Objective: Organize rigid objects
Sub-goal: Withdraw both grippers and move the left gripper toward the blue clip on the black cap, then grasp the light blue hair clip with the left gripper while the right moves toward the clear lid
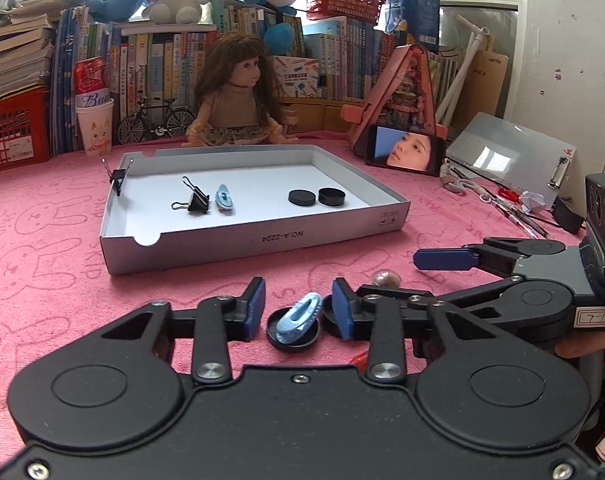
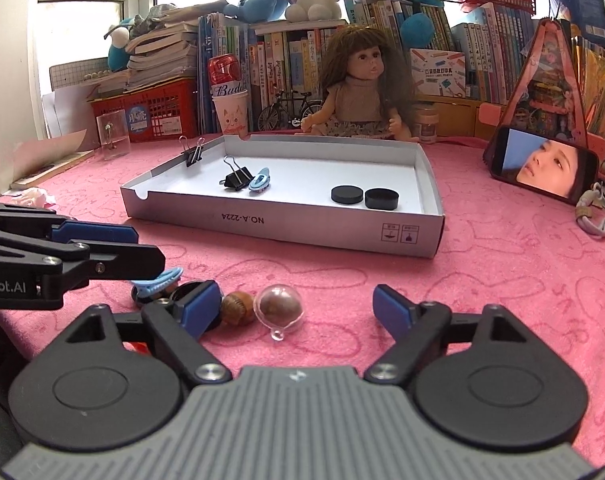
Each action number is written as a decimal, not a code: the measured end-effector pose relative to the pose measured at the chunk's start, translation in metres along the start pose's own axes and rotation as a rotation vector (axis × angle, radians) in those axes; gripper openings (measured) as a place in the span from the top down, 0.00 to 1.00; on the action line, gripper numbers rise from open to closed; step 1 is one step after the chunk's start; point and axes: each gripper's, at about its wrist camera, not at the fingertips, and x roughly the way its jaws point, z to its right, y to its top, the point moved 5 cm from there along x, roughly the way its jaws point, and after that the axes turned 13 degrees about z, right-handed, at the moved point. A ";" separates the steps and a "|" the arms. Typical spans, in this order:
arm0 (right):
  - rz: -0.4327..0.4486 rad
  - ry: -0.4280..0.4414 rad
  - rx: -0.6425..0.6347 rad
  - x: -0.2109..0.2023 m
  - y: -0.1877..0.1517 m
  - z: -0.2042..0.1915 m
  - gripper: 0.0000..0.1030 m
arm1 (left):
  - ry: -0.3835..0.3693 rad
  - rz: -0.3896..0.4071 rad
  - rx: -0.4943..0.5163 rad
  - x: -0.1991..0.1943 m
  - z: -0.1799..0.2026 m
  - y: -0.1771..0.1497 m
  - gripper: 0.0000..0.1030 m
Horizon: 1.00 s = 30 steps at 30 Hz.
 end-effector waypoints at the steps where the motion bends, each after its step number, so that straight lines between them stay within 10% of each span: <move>1: 0.004 0.000 0.002 -0.001 0.000 0.000 0.18 | -0.004 -0.003 0.000 0.000 0.001 -0.001 0.71; 30: 0.058 0.006 0.037 -0.010 0.007 0.001 0.63 | 0.031 -0.039 0.011 0.011 -0.003 -0.010 0.86</move>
